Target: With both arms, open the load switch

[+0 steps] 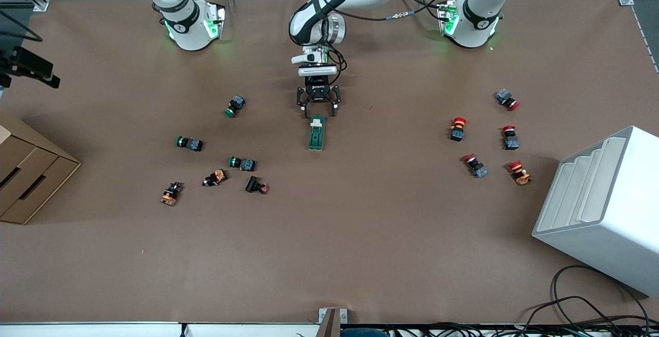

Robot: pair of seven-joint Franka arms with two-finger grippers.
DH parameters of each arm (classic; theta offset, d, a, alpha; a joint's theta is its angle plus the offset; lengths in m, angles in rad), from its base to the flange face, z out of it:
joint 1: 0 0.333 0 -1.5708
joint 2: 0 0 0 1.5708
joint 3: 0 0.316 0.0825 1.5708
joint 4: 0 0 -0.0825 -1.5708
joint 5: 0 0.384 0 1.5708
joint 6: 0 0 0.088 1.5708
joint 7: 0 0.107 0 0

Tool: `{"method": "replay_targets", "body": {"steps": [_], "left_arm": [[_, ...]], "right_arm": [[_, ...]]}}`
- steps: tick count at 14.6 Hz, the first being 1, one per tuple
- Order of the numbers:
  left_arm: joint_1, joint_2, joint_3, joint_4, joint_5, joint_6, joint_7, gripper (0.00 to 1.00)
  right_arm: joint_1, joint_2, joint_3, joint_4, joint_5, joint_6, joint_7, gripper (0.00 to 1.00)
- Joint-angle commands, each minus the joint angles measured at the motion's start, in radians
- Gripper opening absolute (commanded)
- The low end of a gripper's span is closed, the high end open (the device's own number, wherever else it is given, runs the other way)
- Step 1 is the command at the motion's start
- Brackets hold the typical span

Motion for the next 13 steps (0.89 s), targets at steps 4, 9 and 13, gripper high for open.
{"method": "replay_targets", "body": {"steps": [4,9,13], "left_arm": [[0.003,0.013,0.005,0.014,0.017,0.02,-0.031,1.0],[0.0,0.016,0.004,0.051,0.011,0.02,0.0,1.0],[0.0,0.012,-0.004,0.089,-0.027,0.021,0.003,1.0]], "right_arm": [[-0.045,-0.028,0.046,-0.07,0.009,0.012,-0.02,1.0],[-0.045,-0.036,0.042,-0.091,0.009,0.016,-0.02,1.0],[-0.046,-0.076,0.04,-0.148,0.011,0.049,-0.02,1.0]]}}
